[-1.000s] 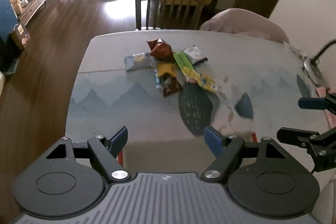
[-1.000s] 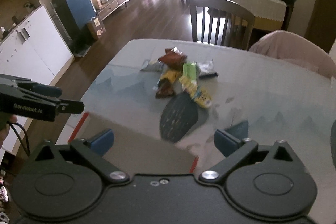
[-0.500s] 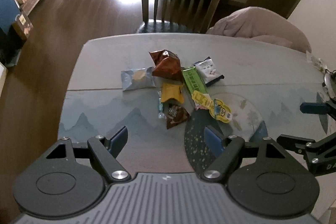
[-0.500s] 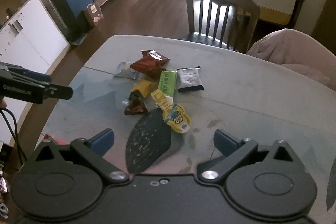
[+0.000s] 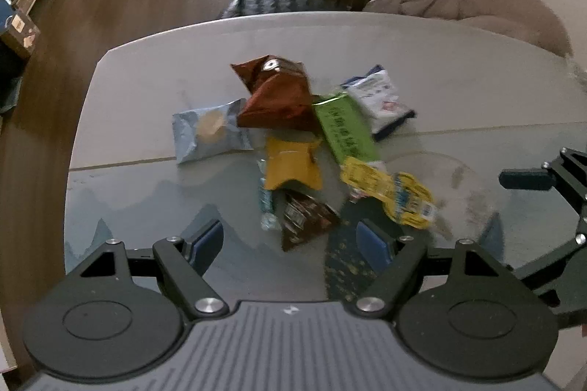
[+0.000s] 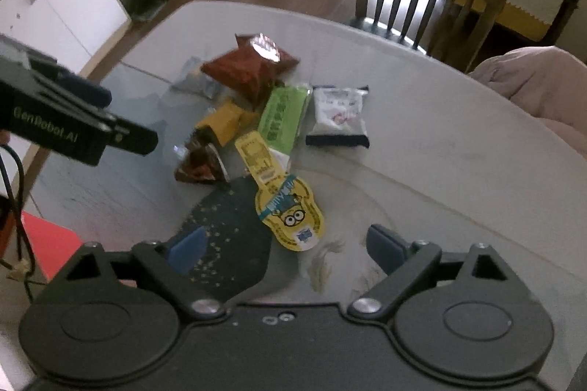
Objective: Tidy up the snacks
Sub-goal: 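Grasp the clear blue candy with the left gripper while the right grasps the yellow Minion packet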
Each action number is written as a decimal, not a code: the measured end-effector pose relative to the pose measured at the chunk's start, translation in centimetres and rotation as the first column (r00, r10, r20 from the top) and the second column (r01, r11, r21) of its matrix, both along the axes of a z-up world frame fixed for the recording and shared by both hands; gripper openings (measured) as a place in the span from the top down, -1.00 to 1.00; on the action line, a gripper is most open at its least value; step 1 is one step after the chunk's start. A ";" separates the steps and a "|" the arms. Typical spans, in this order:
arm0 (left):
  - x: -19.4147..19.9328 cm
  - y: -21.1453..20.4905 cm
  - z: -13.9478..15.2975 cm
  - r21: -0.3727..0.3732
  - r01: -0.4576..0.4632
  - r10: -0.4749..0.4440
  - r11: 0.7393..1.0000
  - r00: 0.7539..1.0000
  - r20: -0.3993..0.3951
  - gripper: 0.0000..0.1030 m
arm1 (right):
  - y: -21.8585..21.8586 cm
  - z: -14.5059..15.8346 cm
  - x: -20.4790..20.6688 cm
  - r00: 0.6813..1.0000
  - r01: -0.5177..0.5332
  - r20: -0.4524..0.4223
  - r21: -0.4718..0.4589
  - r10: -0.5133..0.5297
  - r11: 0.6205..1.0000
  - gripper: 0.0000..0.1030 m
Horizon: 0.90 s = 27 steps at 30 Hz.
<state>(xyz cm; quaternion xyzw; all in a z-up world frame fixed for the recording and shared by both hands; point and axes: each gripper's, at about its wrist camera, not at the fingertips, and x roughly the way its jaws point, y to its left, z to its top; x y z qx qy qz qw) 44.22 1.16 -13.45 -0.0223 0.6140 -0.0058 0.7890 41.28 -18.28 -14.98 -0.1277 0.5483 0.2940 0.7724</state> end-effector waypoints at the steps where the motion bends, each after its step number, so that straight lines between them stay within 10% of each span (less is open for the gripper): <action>1: 0.5 0.4 -0.5 -0.005 -0.011 0.011 1.000 1.000 -0.012 -0.55 | 0.1 -0.5 0.3 1.000 -0.006 -0.003 -0.002 0.006 1.000 -0.78; 27: 5.5 3.4 -9.8 0.005 -0.078 0.078 0.997 0.983 -0.168 0.24 | 2.9 -7.9 2.9 0.992 -0.129 -0.019 -0.066 0.128 0.989 -0.31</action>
